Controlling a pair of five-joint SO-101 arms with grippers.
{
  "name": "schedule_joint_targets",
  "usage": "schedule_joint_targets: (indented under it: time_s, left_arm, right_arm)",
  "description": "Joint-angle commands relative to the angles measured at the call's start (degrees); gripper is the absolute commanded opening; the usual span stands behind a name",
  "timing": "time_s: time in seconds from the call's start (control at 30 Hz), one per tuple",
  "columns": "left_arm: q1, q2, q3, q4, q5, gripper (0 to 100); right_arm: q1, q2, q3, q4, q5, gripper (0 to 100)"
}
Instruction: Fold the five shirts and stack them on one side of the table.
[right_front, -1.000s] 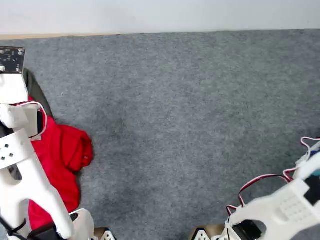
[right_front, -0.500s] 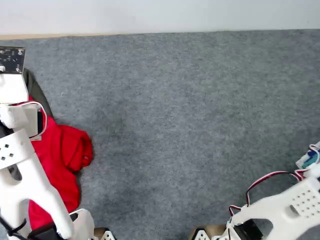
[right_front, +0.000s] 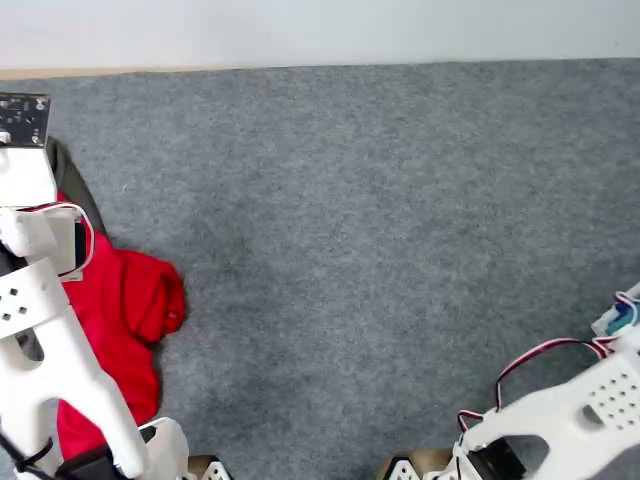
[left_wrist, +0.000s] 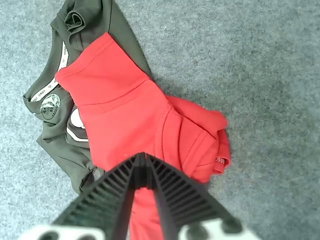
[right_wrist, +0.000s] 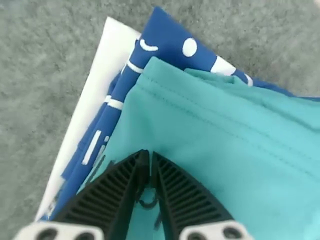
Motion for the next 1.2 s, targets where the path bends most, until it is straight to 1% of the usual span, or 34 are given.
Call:
schedule_joint_targets:
  time_s: [0.0, 0.1, 0.2, 0.27, 0.37, 0.5, 0.67, 0.77, 1.17]
  left_arm:
    - [-0.09, -1.85, -0.13, 1.14, -0.35, 0]
    - [-0.18, -1.93, -0.13, 1.14, -0.35, 0]
    - [-0.26, -1.93, -0.13, 1.14, -0.35, 0]
    - [-0.26, -1.93, -0.13, 1.14, -0.35, 0]
    - [-0.18, -1.93, -0.13, 1.14, -0.35, 0]
    - [-0.09, -1.93, -0.04, 1.14, -0.35, 0]
    - [-0.09, -1.85, -0.04, 1.14, -0.35, 0]
    - [-0.09, -1.85, -0.04, 1.14, -0.35, 0]
    - [-0.09, -1.85, -0.04, 1.14, -0.35, 0]
  right_arm:
    - [-0.84, -9.54, -5.19, 2.42, 0.09, 1.0]
    - [0.75, -13.14, -5.19, 3.38, 0.35, 1.0]
    - [3.47, -13.58, -5.27, 2.86, 0.97, 1.0]
    - [5.05, -13.32, -4.92, 1.98, 3.96, 1.0]
    - [7.52, -10.07, -4.84, -0.66, 7.21, 1.0]
    - [10.51, -4.09, -4.84, -5.49, 8.18, 1.0]
    - [10.68, 2.59, -5.01, -9.54, 8.18, 1.0]
    - [10.59, 4.0, -5.01, -11.03, 8.18, 1.0]
    - [10.42, -8.4, -5.63, -11.12, 8.0, 1.0]
